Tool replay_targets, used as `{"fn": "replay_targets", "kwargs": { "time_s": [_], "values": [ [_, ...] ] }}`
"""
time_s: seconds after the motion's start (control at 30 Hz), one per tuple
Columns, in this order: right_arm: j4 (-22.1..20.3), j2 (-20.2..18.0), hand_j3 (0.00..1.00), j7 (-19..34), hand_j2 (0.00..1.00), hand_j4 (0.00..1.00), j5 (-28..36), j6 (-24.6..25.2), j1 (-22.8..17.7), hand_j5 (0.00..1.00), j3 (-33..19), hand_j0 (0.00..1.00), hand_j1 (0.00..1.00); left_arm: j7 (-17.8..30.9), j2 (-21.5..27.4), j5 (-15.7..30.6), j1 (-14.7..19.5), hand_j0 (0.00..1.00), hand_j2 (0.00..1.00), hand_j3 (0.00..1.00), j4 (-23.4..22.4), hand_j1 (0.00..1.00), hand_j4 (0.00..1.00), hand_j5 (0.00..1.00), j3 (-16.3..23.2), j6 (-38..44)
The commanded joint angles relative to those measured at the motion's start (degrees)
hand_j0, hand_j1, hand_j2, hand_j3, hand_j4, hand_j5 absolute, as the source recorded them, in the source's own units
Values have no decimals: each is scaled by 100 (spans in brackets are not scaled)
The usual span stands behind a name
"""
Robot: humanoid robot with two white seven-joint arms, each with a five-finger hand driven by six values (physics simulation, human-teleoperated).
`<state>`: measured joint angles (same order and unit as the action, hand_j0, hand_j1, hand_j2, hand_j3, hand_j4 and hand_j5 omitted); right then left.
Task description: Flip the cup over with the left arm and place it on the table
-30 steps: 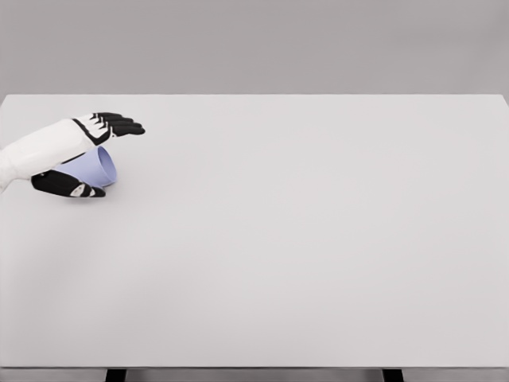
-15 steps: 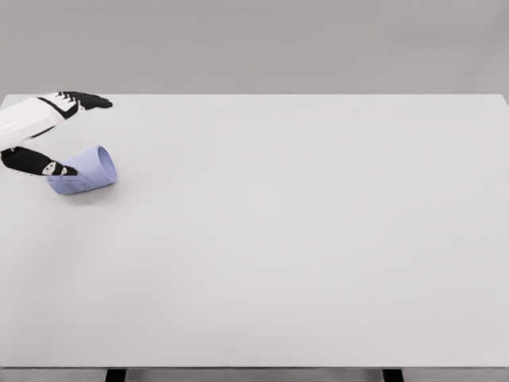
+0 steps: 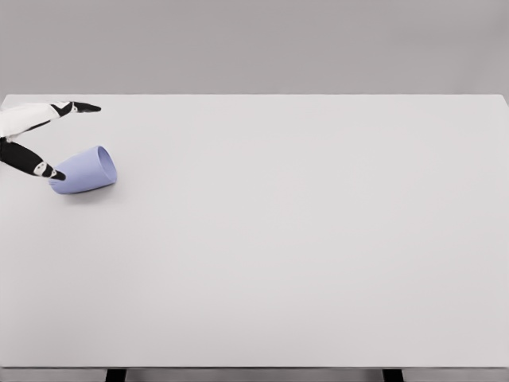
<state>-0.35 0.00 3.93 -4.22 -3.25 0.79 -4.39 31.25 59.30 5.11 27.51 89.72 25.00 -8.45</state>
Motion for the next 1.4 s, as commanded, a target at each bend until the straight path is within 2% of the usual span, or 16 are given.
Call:
{"fn": "replay_targets", "kwargs": {
  "time_s": [0.0, 0.03, 0.1, 0.23, 0.37, 0.5, 0.6, 0.67, 1.37],
  "values": [
    [0, 0, 100, 3, 100, 100, 1, 0, 0, 100, 0, 100, 100, -13, -270, 157, 0, 100, 100, 100, 37, 100, 100, 100, 137, 1012],
    [0, 0, 100, 3, 100, 100, 1, 0, 0, 100, 0, 100, 100, -48, -287, 113, 0, 100, 100, 100, 37, 100, 100, 100, 181, 1030],
    [0, 0, 100, 3, 100, 100, 1, 0, 0, 100, 0, 100, 100, -734, -322, -300, 9, 100, 100, 100, 37, 100, 100, 100, 497, 1223],
    [0, 0, 100, 3, 100, 100, 1, 0, 0, 100, 0, 100, 100, -945, -472, -450, 26, 100, 100, 100, -7, 100, 100, 100, 594, 1381],
    [0, 0, 100, -6, 100, 100, 1, 0, 0, 100, 0, 100, 100, -963, -551, -740, 26, 100, 100, 100, -25, 100, 100, 100, 673, 1372],
    [0, 0, 100, -6, 100, 100, 1, 0, 0, 100, 0, 100, 100, -963, -621, -766, 18, 100, 100, 100, -60, 100, 100, 100, 744, 1355],
    [0, 0, 100, 3, 100, 100, 1, 0, 0, 100, 0, 100, 100, -963, -727, -775, 18, 100, 100, 100, -253, 100, 100, 100, 779, 1346],
    [0, 0, 100, 3, 100, 100, 1, 0, 0, 100, 0, 100, 100, -971, -806, -924, 18, 100, 100, 100, -280, 100, 100, 100, 788, 1355],
    [0, 0, 100, 3, 100, 100, 1, 0, 0, 100, 0, 100, 100, -980, -973, -1065, 9, 100, 100, 100, -640, 100, 100, 100, 911, 1355]
  ]
}}
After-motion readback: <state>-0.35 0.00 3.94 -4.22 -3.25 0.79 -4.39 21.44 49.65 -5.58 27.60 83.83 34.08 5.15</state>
